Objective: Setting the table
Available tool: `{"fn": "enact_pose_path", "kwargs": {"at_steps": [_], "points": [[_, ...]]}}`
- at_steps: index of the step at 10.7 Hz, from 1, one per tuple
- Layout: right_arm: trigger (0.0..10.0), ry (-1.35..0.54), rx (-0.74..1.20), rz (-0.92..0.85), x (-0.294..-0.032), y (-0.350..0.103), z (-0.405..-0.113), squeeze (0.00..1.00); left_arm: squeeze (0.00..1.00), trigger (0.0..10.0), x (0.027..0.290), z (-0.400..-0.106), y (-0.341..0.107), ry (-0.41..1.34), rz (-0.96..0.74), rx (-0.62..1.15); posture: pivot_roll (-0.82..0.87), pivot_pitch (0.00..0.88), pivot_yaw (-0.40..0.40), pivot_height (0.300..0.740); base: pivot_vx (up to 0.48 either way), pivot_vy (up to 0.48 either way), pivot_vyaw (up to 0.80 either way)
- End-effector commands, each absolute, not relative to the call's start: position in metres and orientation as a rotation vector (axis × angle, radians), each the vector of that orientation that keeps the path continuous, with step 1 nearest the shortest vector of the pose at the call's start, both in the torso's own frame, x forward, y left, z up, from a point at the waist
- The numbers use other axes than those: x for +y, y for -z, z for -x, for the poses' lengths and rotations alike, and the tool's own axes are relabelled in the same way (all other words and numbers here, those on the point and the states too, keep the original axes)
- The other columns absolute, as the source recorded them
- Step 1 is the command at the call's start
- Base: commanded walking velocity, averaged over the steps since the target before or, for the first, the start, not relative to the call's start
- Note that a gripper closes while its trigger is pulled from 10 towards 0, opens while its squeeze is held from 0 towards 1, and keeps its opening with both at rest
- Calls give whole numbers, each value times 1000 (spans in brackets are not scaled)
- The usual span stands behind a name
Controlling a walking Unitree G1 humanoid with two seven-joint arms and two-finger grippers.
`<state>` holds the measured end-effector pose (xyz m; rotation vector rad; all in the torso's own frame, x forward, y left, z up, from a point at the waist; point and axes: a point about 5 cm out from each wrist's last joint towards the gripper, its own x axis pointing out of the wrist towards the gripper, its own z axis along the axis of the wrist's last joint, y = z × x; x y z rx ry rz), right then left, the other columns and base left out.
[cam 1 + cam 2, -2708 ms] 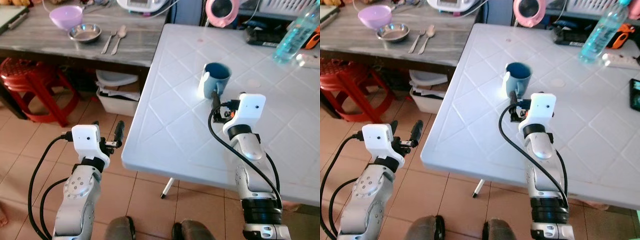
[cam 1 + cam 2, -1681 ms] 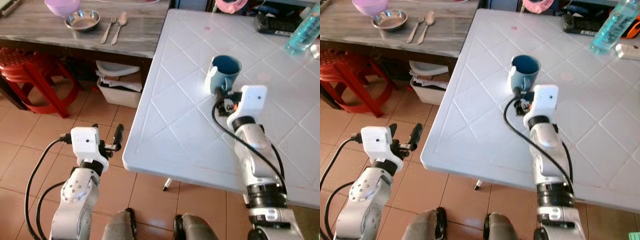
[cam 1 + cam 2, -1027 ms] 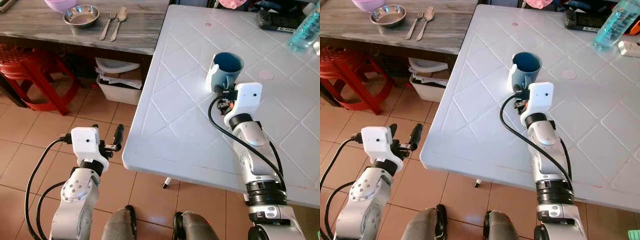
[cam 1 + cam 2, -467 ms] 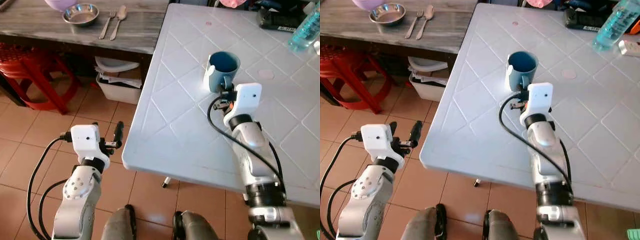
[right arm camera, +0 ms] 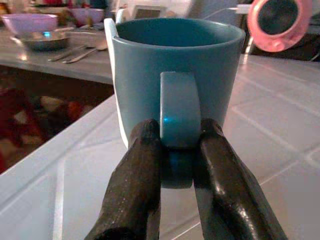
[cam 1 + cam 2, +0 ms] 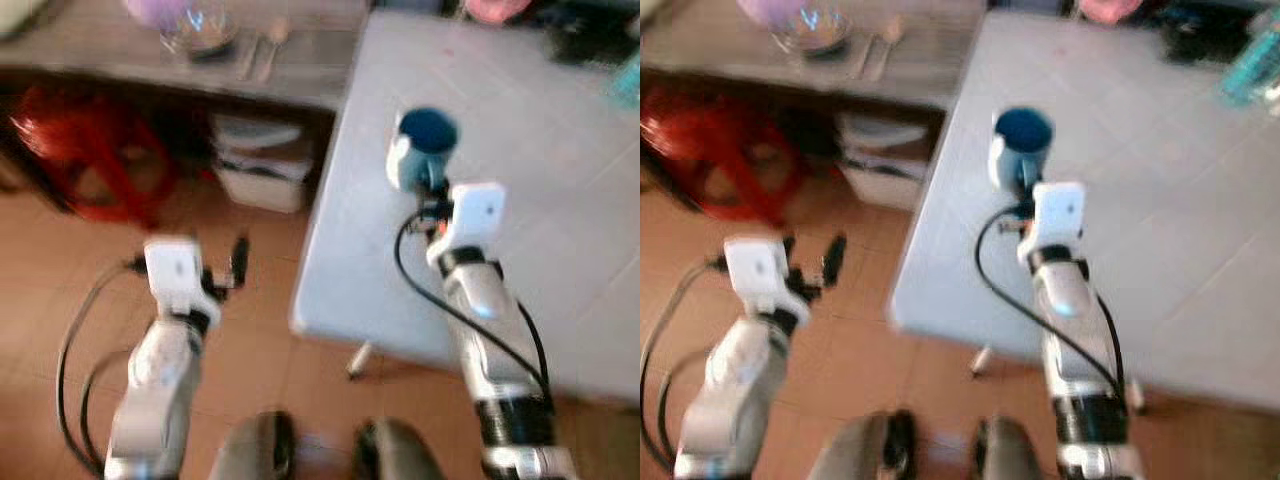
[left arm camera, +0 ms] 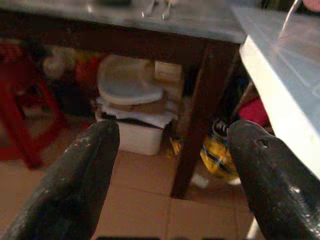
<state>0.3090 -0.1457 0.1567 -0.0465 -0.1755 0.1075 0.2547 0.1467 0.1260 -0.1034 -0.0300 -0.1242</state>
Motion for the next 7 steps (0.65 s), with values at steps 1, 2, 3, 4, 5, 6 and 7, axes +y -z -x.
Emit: {"fn": "enact_pose_path", "kwargs": {"at_steps": [1, 2, 3, 4, 5, 6, 7], "points": [[10000, -86, -205, 60, -153, -165, -308, 0, 0, 10000, 143, -254, -121, 139, 99, -11, -5, 151, 0, 740, 251, 409, 0], [10000, -84, -206, 62, -153, -165, -309, 0, 0, 10000, 142, -256, -121, 140, 95, -15, -8, 146, -5, 740, 259, 405, 0], [10000, -85, -211, 65, -154, -167, -311, 0, 0, 10000, 140, -258, -120, 143, 87, -20, -11, 143, -8, 740, 304, 375, 0], [10000, -78, -219, 67, -155, -169, -311, 0, 0, 10000, 141, -260, -120, 139, 87, -25, -14, 137, -10, 740, 322, 356, 0], [10000, -74, -218, 66, -154, -168, -311, 0, 0, 10000, 141, -261, -120, 139, 87, -30, -16, 133, -11, 740, 322, 356, 0], [10000, -72, -215, 70, -153, -167, -310, 0, 0, 10000, 140, -262, -120, 140, 84, -37, -18, 131, -11, 740, 334, 345, 0], [10000, -66, -213, 73, -153, -167, -309, 0, 0, 10000, 140, -264, -121, 139, 85, -42, -20, 126, -12, 740, 337, 341, 0]]}}
